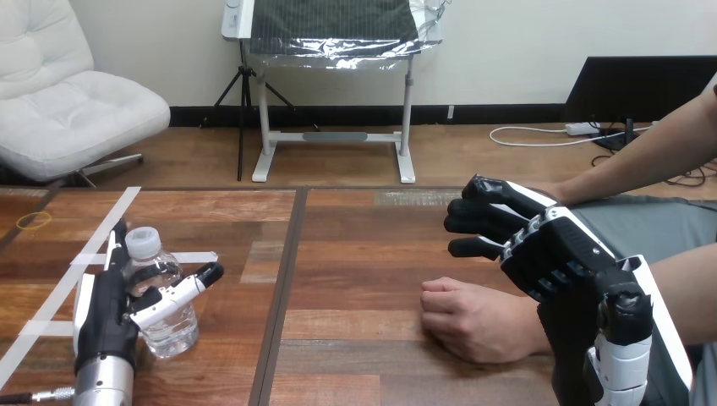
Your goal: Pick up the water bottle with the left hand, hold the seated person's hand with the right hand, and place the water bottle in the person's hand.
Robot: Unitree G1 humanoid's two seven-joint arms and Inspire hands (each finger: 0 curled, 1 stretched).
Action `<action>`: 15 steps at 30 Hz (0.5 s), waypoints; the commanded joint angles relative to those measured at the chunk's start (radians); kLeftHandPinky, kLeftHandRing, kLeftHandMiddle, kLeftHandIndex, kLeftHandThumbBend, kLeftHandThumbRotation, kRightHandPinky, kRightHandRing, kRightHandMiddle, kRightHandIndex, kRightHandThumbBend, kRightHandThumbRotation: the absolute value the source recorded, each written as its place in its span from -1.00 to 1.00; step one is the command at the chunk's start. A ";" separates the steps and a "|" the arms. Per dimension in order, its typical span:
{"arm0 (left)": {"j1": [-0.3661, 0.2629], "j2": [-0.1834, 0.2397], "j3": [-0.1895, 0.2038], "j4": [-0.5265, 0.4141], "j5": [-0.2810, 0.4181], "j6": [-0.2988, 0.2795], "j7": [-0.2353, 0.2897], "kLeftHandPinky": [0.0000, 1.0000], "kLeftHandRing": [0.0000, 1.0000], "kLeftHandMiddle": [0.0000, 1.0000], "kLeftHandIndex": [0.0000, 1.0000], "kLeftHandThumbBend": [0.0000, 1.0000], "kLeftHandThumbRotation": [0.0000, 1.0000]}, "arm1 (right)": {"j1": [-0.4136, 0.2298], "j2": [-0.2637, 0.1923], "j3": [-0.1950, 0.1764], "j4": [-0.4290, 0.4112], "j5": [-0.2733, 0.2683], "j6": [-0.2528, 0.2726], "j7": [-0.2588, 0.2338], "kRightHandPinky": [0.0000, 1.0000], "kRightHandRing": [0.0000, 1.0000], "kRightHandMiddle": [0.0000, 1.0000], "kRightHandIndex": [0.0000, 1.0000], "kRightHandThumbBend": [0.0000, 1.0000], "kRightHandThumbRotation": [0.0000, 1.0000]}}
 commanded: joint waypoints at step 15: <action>-0.088 -0.021 0.030 0.041 -0.076 0.014 -0.025 1.00 1.00 1.00 1.00 1.00 -0.52 | -0.038 0.003 -0.011 -0.028 0.009 -0.010 0.000 0.38 0.51 0.52 0.55 0.62 1.00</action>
